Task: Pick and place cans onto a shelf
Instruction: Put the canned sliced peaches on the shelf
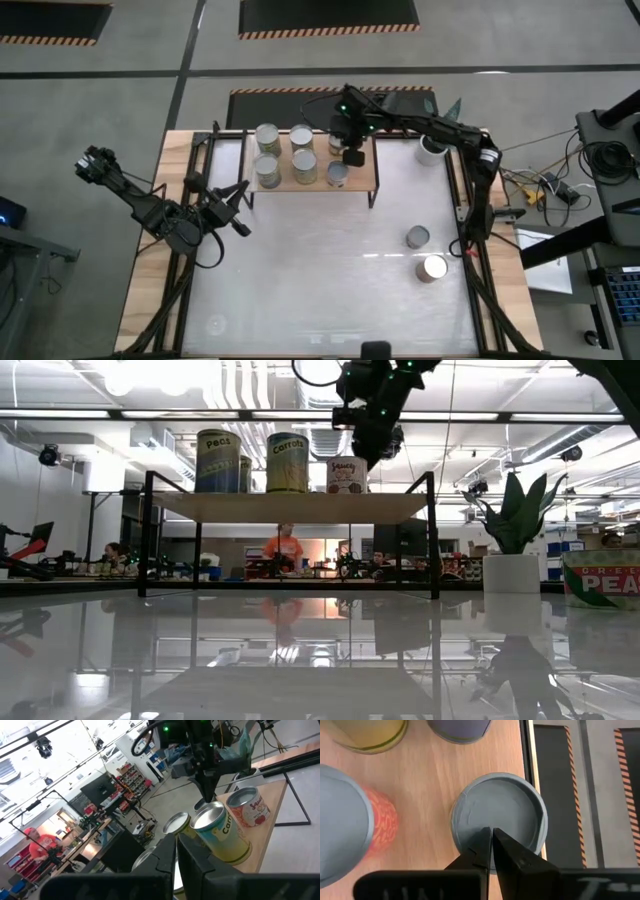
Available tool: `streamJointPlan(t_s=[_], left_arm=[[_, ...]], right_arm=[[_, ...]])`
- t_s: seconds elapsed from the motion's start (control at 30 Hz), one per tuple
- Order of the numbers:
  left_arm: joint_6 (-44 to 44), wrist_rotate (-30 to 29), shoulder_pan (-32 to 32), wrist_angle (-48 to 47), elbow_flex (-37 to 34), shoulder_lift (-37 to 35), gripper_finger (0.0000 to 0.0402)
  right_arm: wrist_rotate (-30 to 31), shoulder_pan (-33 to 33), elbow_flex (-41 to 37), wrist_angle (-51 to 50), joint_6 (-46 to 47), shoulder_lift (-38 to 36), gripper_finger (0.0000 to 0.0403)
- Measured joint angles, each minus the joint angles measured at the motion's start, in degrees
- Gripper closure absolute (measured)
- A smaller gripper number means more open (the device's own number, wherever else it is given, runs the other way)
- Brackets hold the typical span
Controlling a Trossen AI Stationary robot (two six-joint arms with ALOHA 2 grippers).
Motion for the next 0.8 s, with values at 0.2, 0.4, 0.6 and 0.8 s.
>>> streamJointPlan(t_s=[0.2, 0.4, 0.6, 0.8], left_arm=[[0.0, 0.0, 0.0, 0.0, 0.0, 0.0, 0.0402], [0.0, 0.0, 0.0, 0.0, 0.0, 0.0, 0.0402], [0.0, 0.0, 0.0, 0.0, 0.0, 0.0, 0.0402], [0.0, 0.0, 0.0, 0.0, 0.0, 0.0, 0.0402]], right_arm=[[-0.4, 0.7, -0.8, -0.3, 0.2, -0.2, 0.0392], [-0.7, 2.2, 0.6, -1.1, 0.3, 0.0, 0.0392], [-0.8, 3.6, 0.5, -1.1, 0.8, 0.0, 0.0392], [-0.6, 4.1, 0.5, -2.4, 1.8, 0.0, 0.0392]])
